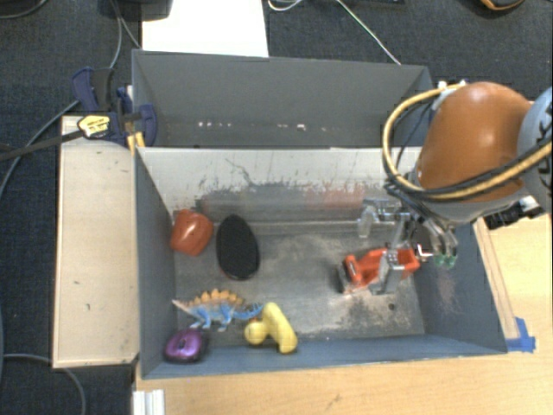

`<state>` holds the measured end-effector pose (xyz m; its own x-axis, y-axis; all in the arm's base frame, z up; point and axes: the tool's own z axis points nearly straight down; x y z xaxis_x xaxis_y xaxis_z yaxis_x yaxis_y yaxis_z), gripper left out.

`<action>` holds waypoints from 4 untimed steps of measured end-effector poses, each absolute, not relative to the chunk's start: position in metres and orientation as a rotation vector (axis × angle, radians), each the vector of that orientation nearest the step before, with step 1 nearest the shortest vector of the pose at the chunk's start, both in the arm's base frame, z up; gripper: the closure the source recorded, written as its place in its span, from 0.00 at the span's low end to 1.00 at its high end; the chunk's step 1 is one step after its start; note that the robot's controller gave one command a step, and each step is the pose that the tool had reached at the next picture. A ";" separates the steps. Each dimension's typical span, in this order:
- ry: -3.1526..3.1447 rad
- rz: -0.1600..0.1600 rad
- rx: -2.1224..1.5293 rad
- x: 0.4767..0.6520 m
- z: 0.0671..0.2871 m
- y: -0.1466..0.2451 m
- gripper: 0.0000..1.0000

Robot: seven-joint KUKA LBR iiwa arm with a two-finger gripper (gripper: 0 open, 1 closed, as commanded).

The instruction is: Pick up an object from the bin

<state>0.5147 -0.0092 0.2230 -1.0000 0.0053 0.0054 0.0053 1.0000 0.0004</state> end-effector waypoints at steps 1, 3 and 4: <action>-3.145 0.000 -0.008 0.516 0.227 -0.009 0.00; -3.133 0.001 0.320 0.551 0.071 -0.103 0.00; -3.074 0.004 0.698 0.554 0.071 -0.098 0.00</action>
Offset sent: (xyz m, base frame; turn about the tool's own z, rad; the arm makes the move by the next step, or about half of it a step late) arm 0.0218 -0.0878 -0.1530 -0.2816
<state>0.5537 -0.0980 0.0707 -0.9019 -0.4319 -0.0096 -0.4318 0.9019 -0.0048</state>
